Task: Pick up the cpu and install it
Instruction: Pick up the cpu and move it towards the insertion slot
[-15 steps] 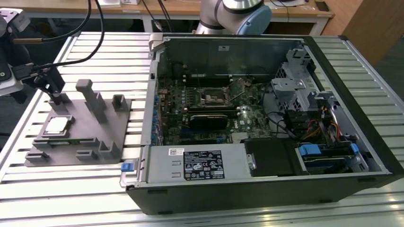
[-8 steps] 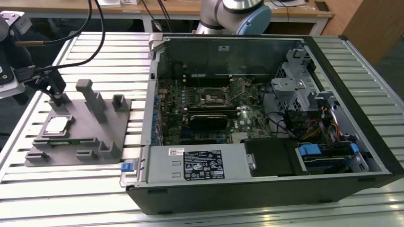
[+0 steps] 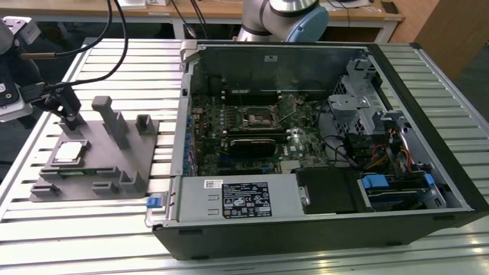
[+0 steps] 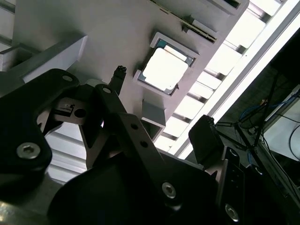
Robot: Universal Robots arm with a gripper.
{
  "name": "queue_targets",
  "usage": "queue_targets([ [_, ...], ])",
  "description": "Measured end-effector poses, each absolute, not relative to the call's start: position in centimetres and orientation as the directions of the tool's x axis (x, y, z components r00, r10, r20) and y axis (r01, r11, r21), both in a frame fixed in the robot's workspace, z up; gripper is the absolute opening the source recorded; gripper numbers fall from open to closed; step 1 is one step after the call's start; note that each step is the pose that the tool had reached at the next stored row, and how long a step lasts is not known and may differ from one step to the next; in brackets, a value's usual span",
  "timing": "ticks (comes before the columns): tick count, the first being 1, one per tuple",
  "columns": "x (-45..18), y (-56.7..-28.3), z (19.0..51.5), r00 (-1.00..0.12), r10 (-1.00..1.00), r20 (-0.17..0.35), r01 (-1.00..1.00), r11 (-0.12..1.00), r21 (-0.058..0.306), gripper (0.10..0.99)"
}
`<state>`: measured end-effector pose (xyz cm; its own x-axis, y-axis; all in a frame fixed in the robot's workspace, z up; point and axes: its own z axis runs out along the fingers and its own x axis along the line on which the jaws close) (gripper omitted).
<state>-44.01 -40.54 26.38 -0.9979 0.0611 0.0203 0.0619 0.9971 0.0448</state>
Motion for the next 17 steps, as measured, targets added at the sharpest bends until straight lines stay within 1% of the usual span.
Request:
queue_targets([
  [17, -44.0, -40.6, 25.3, -0.998, 0.061, 0.025, 0.062, 0.997, 0.045, 0.82],
])
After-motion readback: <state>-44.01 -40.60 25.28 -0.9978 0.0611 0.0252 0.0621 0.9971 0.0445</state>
